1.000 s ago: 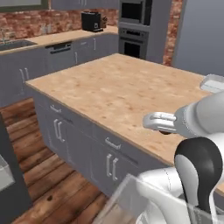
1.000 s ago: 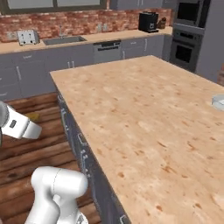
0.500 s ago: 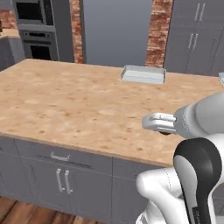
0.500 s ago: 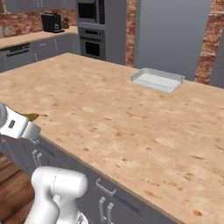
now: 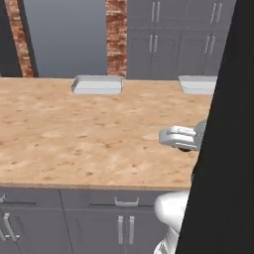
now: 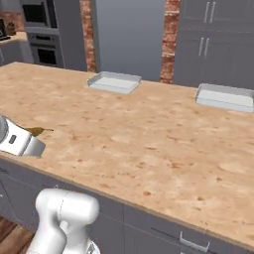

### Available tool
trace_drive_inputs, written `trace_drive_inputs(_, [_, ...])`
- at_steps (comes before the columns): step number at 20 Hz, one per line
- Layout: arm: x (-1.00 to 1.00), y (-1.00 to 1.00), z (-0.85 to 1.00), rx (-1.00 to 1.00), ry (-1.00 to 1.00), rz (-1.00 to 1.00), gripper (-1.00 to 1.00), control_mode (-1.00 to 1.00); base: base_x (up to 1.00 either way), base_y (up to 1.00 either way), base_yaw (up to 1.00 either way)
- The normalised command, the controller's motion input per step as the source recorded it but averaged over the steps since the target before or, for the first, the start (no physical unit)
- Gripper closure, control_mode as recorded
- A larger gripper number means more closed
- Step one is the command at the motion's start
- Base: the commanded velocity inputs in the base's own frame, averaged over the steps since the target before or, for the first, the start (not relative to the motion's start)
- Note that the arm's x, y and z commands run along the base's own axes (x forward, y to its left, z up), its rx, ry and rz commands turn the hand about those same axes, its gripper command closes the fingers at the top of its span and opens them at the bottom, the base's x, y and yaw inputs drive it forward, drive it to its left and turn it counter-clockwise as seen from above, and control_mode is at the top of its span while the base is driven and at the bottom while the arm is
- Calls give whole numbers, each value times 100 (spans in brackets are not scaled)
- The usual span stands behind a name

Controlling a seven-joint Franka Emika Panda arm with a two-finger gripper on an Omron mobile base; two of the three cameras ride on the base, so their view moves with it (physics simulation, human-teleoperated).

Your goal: Place the cold items (corn and pear) from the fridge in one tupperware on the dining counter. Place the warm items (kebab skewer and hot dog) in the stove area in another tupperware.

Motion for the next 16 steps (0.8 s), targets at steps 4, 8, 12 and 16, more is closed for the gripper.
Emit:
trace_drive_inputs(4, [0, 0, 0, 0, 0, 0, 100, 100, -18, -100, -44])
trace_drive_inputs(8, [0, 0, 0, 0, 0, 0, 100, 100, -14, -100, -47])
trace_drive_inputs(12, [0, 0, 0, 0, 0, 0, 100, 100, 0, -100, -35])
trace_drive_inputs(16, [0, 0, 0, 0, 0, 0, 100, 100, 0, -100, -24])
